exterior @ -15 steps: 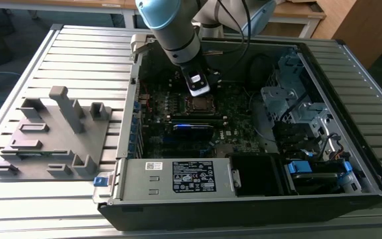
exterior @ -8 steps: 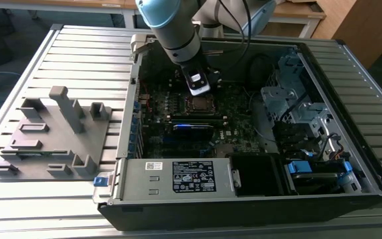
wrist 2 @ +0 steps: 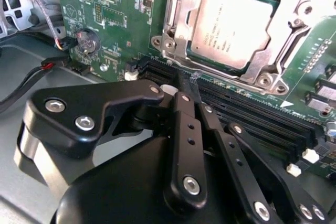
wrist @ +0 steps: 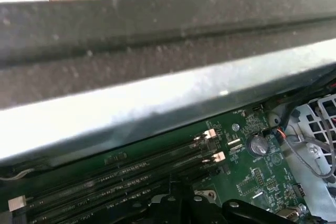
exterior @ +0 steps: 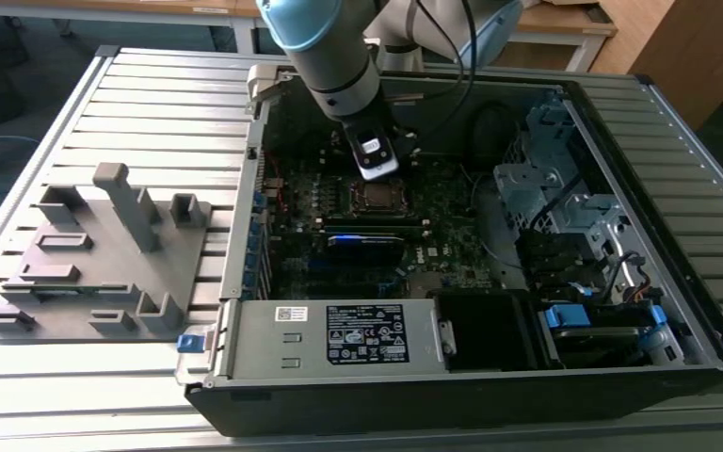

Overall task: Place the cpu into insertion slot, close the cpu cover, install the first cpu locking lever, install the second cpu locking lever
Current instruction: 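Install the first cpu locking lever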

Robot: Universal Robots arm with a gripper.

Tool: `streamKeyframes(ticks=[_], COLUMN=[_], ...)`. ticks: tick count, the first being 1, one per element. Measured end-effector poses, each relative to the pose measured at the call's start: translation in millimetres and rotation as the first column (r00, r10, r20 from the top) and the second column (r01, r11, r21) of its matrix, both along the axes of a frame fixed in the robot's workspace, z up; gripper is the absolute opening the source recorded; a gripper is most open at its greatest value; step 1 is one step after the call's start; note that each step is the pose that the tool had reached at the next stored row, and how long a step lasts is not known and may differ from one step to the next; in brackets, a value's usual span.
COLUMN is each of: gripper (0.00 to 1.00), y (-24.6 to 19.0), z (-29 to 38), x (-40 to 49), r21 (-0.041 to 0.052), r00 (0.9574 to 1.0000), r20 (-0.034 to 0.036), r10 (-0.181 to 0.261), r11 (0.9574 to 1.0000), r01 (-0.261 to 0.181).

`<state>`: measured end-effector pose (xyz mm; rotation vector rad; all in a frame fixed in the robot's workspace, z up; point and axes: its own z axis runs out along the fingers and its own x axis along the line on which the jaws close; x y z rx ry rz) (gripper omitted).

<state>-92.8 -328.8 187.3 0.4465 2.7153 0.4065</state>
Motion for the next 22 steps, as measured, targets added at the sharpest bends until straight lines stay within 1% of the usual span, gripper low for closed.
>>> streamKeyframes(ticks=[8, 13, 17, 22], gripper=[0.1, 0.1, 0.1, 0.1], y=[-2.8, -2.9, -2.9, -2.9], z=[-0.1, -3.9, -4.1, -6.2], x=[1.1, 1.1, 1.1, 1.1], r21=[-0.0003, -0.0006, -0.0015, -0.0022], r00=[1.0, 1.0, 1.0, 1.0], r20=[0.0, -0.0001, -0.0003, -0.0002], r10=[0.0, 0.0, 0.0, 0.0], r11=[1.0, 1.0, 1.0, 1.0], r01=[0.0, 0.0, 0.0, 0.0])
